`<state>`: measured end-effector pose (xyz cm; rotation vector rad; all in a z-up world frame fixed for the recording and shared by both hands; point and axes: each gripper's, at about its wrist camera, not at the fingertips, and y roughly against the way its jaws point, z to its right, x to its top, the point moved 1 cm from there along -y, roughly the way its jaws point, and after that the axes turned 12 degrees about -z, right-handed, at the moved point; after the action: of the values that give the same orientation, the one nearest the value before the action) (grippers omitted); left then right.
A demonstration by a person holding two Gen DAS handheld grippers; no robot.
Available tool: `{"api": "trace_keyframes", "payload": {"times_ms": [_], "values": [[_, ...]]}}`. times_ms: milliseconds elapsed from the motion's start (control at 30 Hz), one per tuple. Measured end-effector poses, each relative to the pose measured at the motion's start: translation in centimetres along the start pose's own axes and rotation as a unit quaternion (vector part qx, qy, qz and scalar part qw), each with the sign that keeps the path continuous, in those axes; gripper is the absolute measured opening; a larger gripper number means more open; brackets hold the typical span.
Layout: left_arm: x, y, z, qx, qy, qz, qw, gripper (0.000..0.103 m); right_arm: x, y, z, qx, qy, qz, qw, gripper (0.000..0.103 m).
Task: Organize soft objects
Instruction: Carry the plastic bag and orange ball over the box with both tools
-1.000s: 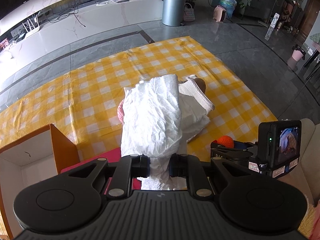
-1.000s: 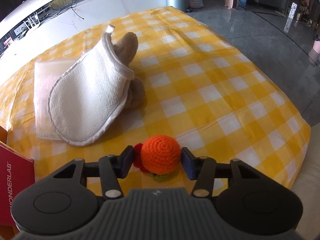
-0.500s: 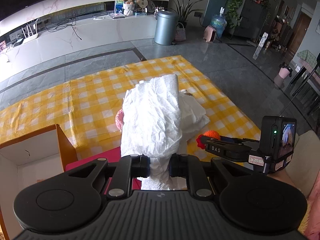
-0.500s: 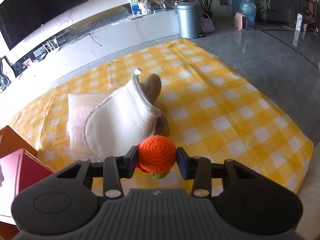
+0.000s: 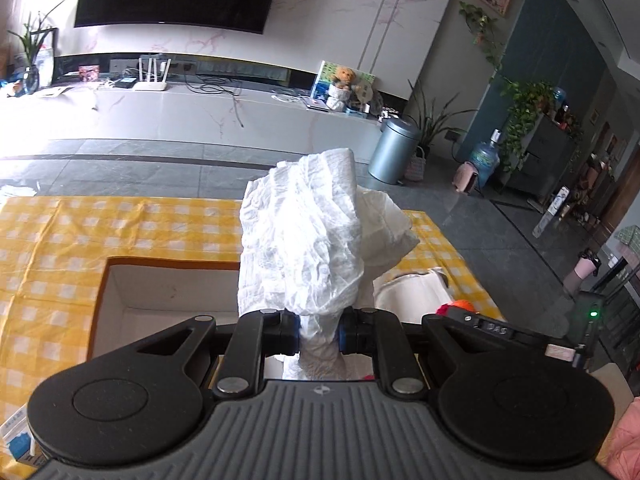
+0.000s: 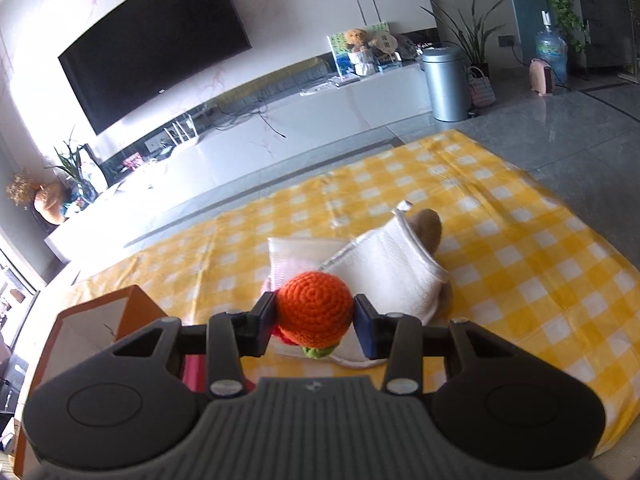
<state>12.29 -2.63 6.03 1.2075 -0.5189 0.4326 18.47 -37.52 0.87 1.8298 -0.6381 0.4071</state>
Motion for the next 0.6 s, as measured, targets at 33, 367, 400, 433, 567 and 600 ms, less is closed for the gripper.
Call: {"api": "trace_keyframes", "payload": {"times_ms": [33, 367, 400, 433, 567, 600], "values": [[-0.2, 0.0, -0.8, 0.006, 0.005, 0.002, 1.0, 0.018, 0.0, 0.4, -0.7, 0.011, 0.005, 0.005, 1.0, 0.042], [-1.9, -2.1, -8.9, 0.033, 0.086, 0.006, 0.9958, 0.018, -0.7, 2.0, -9.3, 0.105, 0.086, 0.024, 0.99, 0.042], [-2.1, -2.4, -9.4, 0.032, 0.09, 0.007, 0.9954, 0.018, -0.9, 1.8, -10.3, 0.107, 0.093, 0.024, 0.99, 0.042], [-2.4, -2.7, -9.8, 0.031, 0.095, 0.009, 0.995, 0.018, -1.1, 1.5, -11.2, 0.11, 0.101, 0.022, 0.988, 0.042], [-3.8, -4.0, -11.6, 0.026, 0.104, 0.005, 0.9942, 0.018, -2.0, 0.3, -14.4, 0.143, 0.127, 0.007, 0.981, 0.042], [-4.3, -4.3, -12.2, 0.028, 0.106, -0.003, 0.994, 0.018, -2.5, -0.1, -15.3, 0.152, 0.136, 0.0, 0.979, 0.042]]}}
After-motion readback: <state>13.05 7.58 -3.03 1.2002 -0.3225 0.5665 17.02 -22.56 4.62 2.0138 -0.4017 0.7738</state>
